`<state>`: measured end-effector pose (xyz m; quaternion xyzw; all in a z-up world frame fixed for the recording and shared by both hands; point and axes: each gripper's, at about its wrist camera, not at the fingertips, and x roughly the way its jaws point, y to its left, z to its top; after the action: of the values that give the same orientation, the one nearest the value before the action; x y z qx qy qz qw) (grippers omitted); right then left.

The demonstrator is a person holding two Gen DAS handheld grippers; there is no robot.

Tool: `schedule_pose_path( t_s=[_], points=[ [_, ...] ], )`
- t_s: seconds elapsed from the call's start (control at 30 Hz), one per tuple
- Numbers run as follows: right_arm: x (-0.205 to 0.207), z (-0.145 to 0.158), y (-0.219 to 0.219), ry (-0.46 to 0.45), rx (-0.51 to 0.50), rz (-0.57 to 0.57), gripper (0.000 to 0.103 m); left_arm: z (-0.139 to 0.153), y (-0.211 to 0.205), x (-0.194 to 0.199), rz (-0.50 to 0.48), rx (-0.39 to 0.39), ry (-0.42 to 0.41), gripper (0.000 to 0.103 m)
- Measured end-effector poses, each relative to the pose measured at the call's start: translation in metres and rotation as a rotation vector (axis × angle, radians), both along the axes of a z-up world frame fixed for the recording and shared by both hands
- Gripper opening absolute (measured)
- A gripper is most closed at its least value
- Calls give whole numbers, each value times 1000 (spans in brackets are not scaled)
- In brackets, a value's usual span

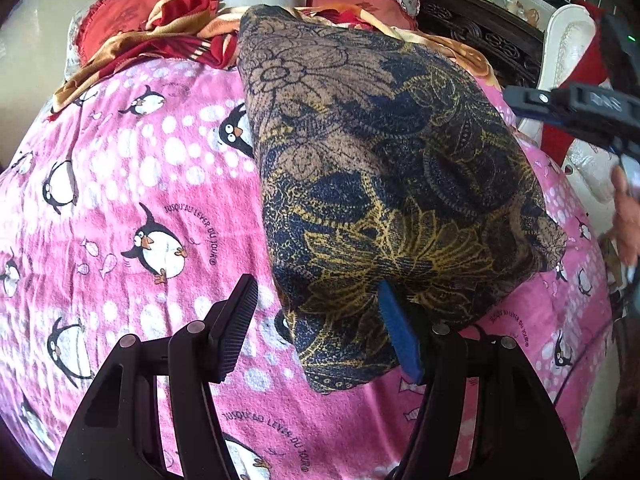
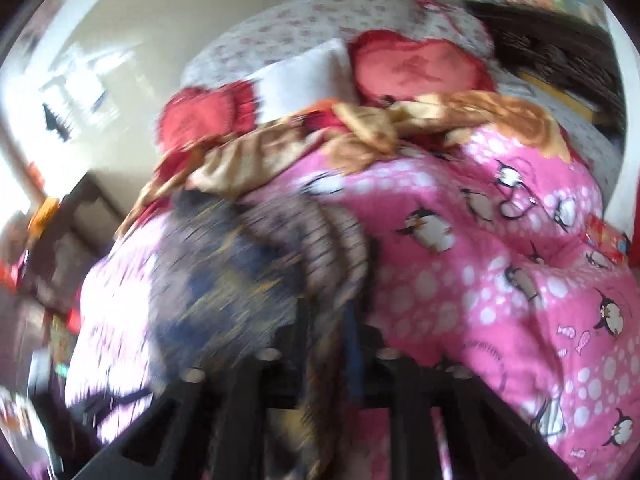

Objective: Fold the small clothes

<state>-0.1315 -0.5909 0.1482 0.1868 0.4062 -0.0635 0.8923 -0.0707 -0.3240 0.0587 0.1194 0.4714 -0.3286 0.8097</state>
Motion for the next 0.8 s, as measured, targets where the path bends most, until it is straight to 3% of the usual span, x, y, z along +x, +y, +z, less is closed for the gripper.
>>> schedule_pose_path(
  t_s=[0.03,0.1,0.2,0.33,0.47,0.6,0.67,0.8],
  points=[
    [-5,1,13,-1,-15,36,44,4,1,-2,3,-2,-4,63],
    [-11,-1,32,0,-35,83,44,6,0,-3,8,3,-17,63],
    [-22,-13,52,26,-102,109,38,11,1,-5,8,10,-24,63],
    [-31,-49,56,113,-115,89,31,15,3,-8,18,8,-38,63],
    [-36,-60,54,164,-134,89,31,18,5,-6,26,0,-40,63],
    [-37,-40,46,114,-95,69,32,21,6,-1,28,-21,-32,63],
    [-36,-24,37,46,-73,22,46,26,6,4,30,-50,-25,63],
    [-11,-12,21,-2,-46,-34,48,40,-2,24,38,-100,-28,67]
  ],
)
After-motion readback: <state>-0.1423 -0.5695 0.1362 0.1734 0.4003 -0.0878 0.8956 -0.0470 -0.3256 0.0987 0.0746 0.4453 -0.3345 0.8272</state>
